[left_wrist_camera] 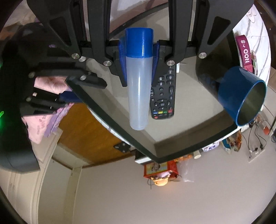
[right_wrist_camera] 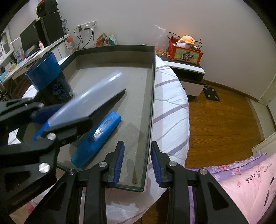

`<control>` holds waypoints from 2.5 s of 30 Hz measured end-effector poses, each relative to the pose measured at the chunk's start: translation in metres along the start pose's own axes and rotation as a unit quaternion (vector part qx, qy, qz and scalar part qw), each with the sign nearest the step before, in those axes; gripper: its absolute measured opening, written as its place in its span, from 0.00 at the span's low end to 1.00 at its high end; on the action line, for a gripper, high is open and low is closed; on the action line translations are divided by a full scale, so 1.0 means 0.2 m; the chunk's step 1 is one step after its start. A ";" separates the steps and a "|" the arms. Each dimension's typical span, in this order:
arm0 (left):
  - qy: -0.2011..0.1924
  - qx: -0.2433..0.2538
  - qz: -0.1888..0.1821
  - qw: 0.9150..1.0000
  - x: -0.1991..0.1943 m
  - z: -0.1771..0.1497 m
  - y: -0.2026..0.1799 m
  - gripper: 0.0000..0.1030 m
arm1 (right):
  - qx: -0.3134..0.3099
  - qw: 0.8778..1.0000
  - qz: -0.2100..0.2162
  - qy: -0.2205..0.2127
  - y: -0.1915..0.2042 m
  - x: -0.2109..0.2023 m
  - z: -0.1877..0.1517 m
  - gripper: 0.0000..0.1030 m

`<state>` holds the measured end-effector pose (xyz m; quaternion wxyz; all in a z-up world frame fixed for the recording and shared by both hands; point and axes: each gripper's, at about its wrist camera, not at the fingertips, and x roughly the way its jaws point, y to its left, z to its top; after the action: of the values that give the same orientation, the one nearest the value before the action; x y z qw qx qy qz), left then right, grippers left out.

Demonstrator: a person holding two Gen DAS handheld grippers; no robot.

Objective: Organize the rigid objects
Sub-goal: 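Carry the clear tube into the tray and release it beside the remote, then move the left tool to the pink keychain strap and grasp it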

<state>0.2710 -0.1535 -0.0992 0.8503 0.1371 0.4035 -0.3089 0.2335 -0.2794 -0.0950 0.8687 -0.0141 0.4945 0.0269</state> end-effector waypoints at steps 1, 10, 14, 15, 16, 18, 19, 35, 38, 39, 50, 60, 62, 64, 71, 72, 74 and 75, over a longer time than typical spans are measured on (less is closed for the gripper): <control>0.001 0.000 -0.002 1.000 0.01 0.00 0.00 0.25 | -0.001 1.000 0.000 0.000 0.00 0.00 0.00 0.32; 0.000 -0.029 0.068 0.997 0.06 0.02 0.14 0.25 | -0.002 1.000 -0.004 0.001 0.01 0.00 0.00 0.32; -0.006 -0.052 0.057 0.997 0.02 -0.01 0.19 0.25 | -0.003 1.000 -0.004 0.001 0.01 0.00 0.00 0.33; -0.008 -0.050 0.053 0.997 0.00 -0.02 0.19 0.25 | -0.003 1.000 -0.004 0.001 0.01 0.00 0.00 0.33; -0.010 -0.046 0.047 0.998 -0.02 -0.03 0.18 0.25 | -0.002 1.000 -0.004 0.001 0.00 0.00 0.00 0.33; -0.011 -0.036 0.040 0.998 -0.05 -0.05 0.16 0.25 | -0.002 1.000 -0.004 0.001 0.00 0.00 0.00 0.33; -0.011 -0.023 0.037 0.999 -0.06 -0.06 0.14 0.26 | -0.002 1.000 -0.005 0.001 0.00 0.00 0.00 0.33; 0.036 -0.004 0.025 0.999 0.12 -0.02 0.11 0.26 | -0.003 1.000 -0.009 0.003 0.01 0.00 0.00 0.33; 0.050 0.002 0.037 0.998 0.19 0.00 0.09 0.27 | -0.002 1.000 -0.008 0.002 0.01 0.00 0.00 0.33; 0.052 0.002 0.044 0.998 0.21 0.00 0.09 0.28 | -0.002 1.000 -0.008 0.002 0.01 0.00 0.00 0.33; 0.034 -0.018 0.044 0.998 0.14 -0.02 0.09 0.68 | -0.001 1.000 -0.007 0.003 0.02 0.00 -0.01 0.33; -0.008 -0.035 0.051 0.998 -0.05 -0.08 0.13 0.83 | 0.001 1.000 -0.008 0.006 0.02 0.00 0.00 0.33; -0.011 -0.032 0.056 0.998 -0.08 -0.10 0.13 0.83 | 0.001 1.000 -0.010 0.006 0.02 0.00 0.00 0.33; -0.018 -0.034 0.059 0.998 -0.12 -0.12 0.13 0.83 | 0.002 1.000 -0.009 0.007 0.02 0.00 0.00 0.33; -0.056 -0.069 0.071 0.994 -0.33 -0.24 0.25 0.88 | 0.002 1.000 -0.011 0.007 0.02 0.01 0.00 0.33; -0.062 -0.074 0.076 0.992 -0.36 -0.26 0.28 0.89 | 0.001 1.000 -0.011 0.007 0.02 0.01 0.00 0.33; -0.073 -0.087 0.096 0.989 -0.42 -0.32 0.34 0.93 | 0.001 1.000 -0.011 0.007 0.02 0.01 0.00 0.33; -0.075 -0.094 0.110 0.987 -0.44 -0.35 0.38 0.94 | 0.001 1.000 -0.011 0.007 0.02 0.01 0.00 0.33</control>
<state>0.2351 -0.0261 -0.0773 0.9160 0.0773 0.3485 -0.1833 0.2338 -0.2746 -0.0973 0.8655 -0.0184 0.5003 0.0169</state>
